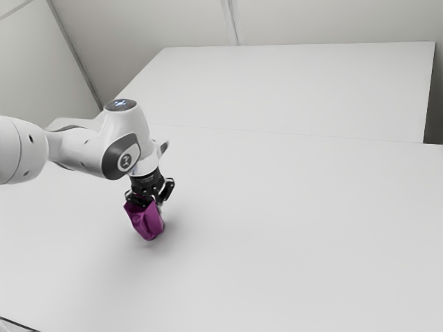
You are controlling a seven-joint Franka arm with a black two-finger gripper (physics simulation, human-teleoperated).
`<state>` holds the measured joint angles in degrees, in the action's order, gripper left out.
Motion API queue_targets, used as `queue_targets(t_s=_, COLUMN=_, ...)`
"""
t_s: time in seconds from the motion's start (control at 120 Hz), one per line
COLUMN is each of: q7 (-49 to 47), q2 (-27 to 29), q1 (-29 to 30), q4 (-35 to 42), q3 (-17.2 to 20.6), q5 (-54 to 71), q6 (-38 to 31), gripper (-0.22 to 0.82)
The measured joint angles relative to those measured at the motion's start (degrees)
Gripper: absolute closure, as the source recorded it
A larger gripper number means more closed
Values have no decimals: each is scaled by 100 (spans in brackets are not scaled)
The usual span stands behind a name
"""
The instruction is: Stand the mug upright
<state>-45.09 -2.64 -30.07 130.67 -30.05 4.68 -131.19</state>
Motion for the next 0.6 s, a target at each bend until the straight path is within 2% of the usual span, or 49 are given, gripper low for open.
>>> queue_targets(t_s=0.117, q7=-45, q2=-33, q1=3, q4=2, q3=-1, q5=-49, q6=-18, gripper=70)
queue_targets(t_s=0.258, q7=-63, q2=-37, q1=23, q4=-9, q3=0, q5=-75, q6=-29, gripper=39)
queue_targets(t_s=0.367, q7=-74, q2=-30, q1=-17, q4=-25, q3=-1, q5=-81, q6=-27, gripper=24)
queue_targets(t_s=0.475, q7=-82, q2=25, q1=-57, q4=-73, q3=-1, q5=-87, q6=2, gripper=14)
queue_targets(t_s=0.6, q7=-66, q2=68, q1=-69, q4=-188, q3=-1, q5=-86, q6=40, gripper=8)
